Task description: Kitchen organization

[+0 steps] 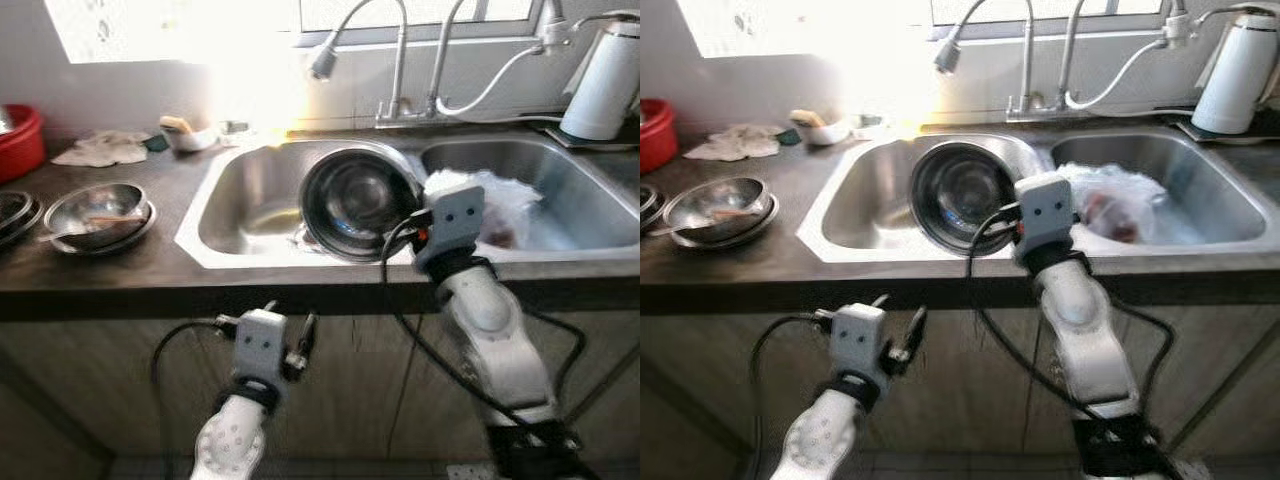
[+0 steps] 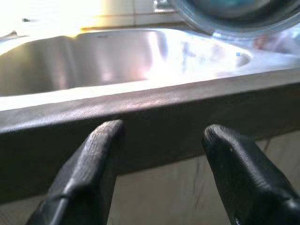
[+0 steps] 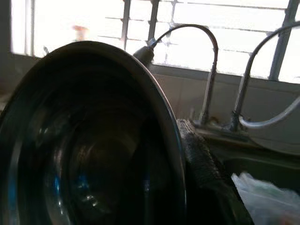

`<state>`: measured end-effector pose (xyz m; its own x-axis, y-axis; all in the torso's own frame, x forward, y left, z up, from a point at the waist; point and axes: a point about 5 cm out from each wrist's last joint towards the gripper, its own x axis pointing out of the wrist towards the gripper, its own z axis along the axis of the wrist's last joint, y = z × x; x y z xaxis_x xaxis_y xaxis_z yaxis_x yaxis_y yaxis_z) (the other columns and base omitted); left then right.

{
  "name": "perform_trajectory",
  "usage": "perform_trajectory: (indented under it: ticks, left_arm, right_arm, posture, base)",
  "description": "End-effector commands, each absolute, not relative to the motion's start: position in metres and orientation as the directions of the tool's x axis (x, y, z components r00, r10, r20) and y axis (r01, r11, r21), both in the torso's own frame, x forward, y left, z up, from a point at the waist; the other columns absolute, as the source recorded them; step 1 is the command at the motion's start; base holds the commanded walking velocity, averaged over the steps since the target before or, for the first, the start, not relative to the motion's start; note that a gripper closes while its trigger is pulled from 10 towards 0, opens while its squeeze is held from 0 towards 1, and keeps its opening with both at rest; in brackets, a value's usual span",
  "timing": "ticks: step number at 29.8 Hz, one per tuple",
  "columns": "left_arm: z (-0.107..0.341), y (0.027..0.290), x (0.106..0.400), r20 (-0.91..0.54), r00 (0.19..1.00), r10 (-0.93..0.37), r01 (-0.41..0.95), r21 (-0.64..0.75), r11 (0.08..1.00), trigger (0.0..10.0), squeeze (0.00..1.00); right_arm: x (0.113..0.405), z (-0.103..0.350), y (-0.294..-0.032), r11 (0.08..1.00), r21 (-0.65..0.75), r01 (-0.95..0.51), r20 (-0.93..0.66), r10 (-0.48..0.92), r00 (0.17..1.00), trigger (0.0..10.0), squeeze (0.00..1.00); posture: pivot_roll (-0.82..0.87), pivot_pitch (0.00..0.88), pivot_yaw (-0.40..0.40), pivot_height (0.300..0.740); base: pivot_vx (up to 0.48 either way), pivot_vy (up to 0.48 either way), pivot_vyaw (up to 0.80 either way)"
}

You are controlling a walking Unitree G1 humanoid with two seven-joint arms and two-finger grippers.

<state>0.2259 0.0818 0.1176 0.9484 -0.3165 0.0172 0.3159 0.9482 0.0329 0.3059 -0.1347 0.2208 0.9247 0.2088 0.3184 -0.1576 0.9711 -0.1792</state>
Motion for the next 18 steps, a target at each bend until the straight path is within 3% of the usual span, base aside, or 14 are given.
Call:
perform_trajectory:
  ticks: [1,14,18]
  left_arm:
    - [0.119,0.0909,0.2267,0.023,0.957,-0.291,0.289,0.048,0.956,10.0,0.0]
    - [0.1192,0.0903,0.2271,0.024,0.956,-0.291,0.29,0.049,0.956,10.0,0.0]
    - [0.1191,0.0901,0.2272,0.024,0.956,-0.292,0.291,0.05,0.956,10.0,0.0]
  right_arm:
    - [0.3053,0.2241,-0.1195,0.96,-0.185,-0.212,0.323,0.263,0.909,10.0,0.0]
    - [0.3116,0.2249,-0.1233,0.957,-0.186,-0.223,0.291,0.27,0.918,10.0,0.0]
    - [0.3146,0.2262,-0.1231,0.953,-0.196,-0.23,0.275,0.279,0.92,10.0,0.0]
  posture:
    - [0.03,0.038,-0.001,0.74]
    - [0.03,0.039,-0.005,0.74]
    - [0.03,0.038,-0.009,0.74]
  base:
    - [0.345,0.0,0.52]
    - [0.341,0.0,0.05]
    - [0.336,0.0,0.8]
